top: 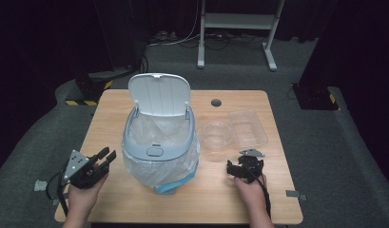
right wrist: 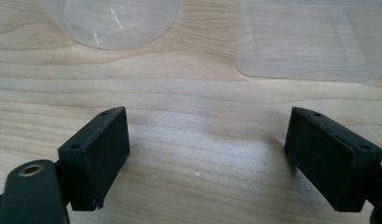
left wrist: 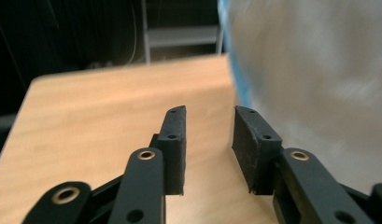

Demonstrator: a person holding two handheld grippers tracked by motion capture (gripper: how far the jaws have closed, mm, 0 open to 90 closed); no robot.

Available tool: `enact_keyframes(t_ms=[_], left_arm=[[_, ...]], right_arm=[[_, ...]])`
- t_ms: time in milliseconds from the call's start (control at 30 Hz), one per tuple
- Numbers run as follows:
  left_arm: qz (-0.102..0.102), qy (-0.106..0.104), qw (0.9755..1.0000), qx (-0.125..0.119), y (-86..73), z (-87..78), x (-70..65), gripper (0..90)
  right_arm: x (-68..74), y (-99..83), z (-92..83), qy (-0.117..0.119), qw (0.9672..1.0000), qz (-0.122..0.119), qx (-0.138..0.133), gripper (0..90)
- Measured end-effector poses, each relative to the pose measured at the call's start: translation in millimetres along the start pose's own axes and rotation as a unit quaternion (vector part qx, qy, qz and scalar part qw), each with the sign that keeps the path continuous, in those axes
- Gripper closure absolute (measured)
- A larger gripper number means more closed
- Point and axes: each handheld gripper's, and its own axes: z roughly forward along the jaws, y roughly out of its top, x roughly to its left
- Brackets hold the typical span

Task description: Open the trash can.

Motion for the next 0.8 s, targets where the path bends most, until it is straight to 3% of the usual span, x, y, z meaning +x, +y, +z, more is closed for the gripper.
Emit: enact_keyframes(t_ms=[33, 67, 133, 200, 233, 400, 500, 533, 567, 600, 733, 767, 800], left_arm=[[0.002, 0.007, 0.9997, 0.021, -12.3, 9.3, 3.9, 63.1], [0.002, 0.007, 0.9997, 0.021, -12.3, 9.3, 3.9, 62.2], [0.003, 0.017, 0.9981, 0.059, -31.3, 23.7, 12.0, 60.3], [0.0, 0.02, 0.9973, 0.071, -36.7, 27.9, 14.6, 57.4], [-0.004, 0.023, 0.9958, 0.088, -44.8, 33.3, 18.2, 55.6], [-0.003, 0.026, 0.9936, 0.11, -52.8, 39.0, 20.0, 49.9], [-0.006, 0.028, 0.9912, 0.129, -57.5, 42.7, 20.2, 48.3], [-0.004, 0.026, 0.9893, 0.143, -61.7, 45.2, 20.5, 46.7], [-0.004, 0.026, 0.9893, 0.143, -61.7, 45.2, 20.5, 46.2], [-0.001, 0.023, 0.9868, 0.161, -65.2, 48.7, 20.3, 45.5], [0.005, 0.024, 0.9862, 0.164, -65.4, 50.2, 20.5, 43.7], [0.003, 0.022, 0.9835, 0.18, -66.2, 52.9, 20.2, 43.2], [0.003, 0.022, 0.9835, 0.18, -66.2, 52.9, 20.2, 42.2]], right_arm=[[-0.1, 0.0, -0.7, 0.004, 1.0, -0.002, 0.003, 14.3], [-0.1, 0.0, -0.7, 0.004, 1.0, -0.002, 0.003, 14.3], [0.1, -1.1, -3.2, 0.02, 0.9997, -0.016, 0.008, 14.9], [-0.2, -1.4, -4.2, 0.022, 0.9996, -0.018, 0.007, 17.3], [-1.5, -1.6, -7.3, 0.027, 0.9995, -0.015, 0.006, 22.3], [-4.5, -0.5, -17.0, 0.018, 0.9996, -0.014, -0.018, 29.9], [-5.3, -0.3, -20.9, 0.017, 0.9994, -0.013, -0.026, 33.5], [-6.0, 0.2, -25.5, 0.017, 0.9992, -0.011, -0.035, 37.8], [-6.6, 0.7, -27.9, 0.016, 0.999, -0.013, -0.041, 39.5], [-6.9, 1.2, -29.8, 0.016, 0.9987, -0.015, -0.046, 41.4], [-6.4, 3.9, -40.2, 0.01, 0.998, -0.008, -0.062, 49.7], [-3.7, 9.2, -48.6, 0.004, 0.9967, -0.011, -0.081, 54.1], [-3.7, 9.2, -48.6, 0.004, 0.9967, -0.011, -0.081, 54.1]])
